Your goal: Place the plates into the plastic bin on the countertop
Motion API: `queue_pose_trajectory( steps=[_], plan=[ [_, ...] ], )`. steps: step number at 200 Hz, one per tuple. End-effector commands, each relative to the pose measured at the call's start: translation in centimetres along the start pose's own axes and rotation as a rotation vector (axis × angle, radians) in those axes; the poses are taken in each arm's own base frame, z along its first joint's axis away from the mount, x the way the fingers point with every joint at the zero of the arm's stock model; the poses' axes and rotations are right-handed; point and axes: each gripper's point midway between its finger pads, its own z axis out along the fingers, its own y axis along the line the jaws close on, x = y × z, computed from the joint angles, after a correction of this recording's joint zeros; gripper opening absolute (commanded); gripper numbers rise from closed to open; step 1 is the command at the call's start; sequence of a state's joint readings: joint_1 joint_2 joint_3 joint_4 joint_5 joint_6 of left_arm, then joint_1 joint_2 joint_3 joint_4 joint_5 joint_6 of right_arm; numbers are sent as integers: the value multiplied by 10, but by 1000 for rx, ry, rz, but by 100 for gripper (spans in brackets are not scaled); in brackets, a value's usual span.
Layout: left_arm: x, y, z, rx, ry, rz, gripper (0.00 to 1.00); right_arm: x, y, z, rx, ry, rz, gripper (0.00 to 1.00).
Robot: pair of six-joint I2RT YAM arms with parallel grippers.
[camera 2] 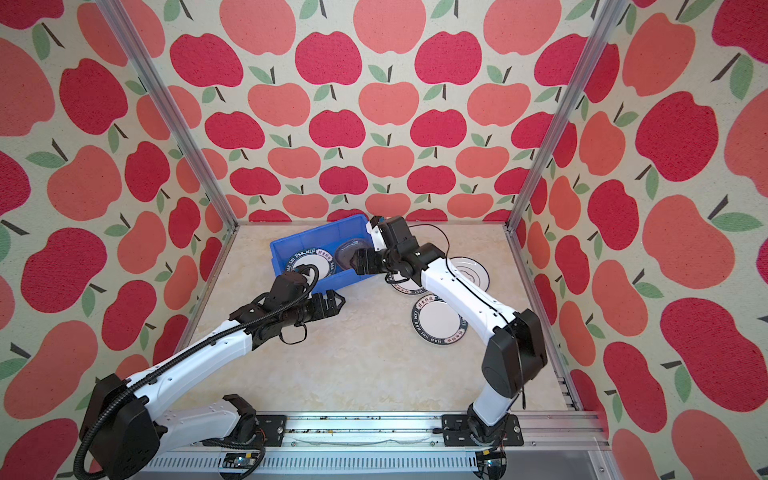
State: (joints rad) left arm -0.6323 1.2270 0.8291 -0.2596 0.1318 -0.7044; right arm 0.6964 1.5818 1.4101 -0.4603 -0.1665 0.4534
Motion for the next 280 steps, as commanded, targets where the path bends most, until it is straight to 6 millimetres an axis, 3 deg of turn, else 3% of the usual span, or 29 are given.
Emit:
queue_pose_trajectory(
  steps=[1, 23, 40, 83, 106, 158, 218, 248, 280],
  plan=[
    [-6, -40, 11, 103, -43, 62, 99, 13, -34, -36, 56, -88, 73, 81],
    [10, -63, 31, 176, 0, 82, 99, 42, -65, -72, 122, -103, 122, 80],
    [22, -74, 45, 214, 30, 102, 99, 62, -79, -88, 138, -93, 160, 79],
    [48, -103, 73, 263, 83, 136, 100, 104, -97, -95, 130, -54, 248, 79],
    [56, -114, 91, 269, 109, 131, 97, 117, -110, -96, 106, -59, 330, 77],
    [71, -125, 128, 303, 169, 99, 96, 127, -125, -111, 106, -128, 387, 74],
    [80, -137, 140, 324, 182, 105, 96, 129, -138, -103, 91, -111, 447, 73],
    [83, -142, 145, 334, 204, 113, 95, 122, -147, -111, 90, -153, 484, 73],
    [91, -146, 154, 351, 227, 123, 94, 126, -154, -119, 91, -167, 526, 72]
  ],
)
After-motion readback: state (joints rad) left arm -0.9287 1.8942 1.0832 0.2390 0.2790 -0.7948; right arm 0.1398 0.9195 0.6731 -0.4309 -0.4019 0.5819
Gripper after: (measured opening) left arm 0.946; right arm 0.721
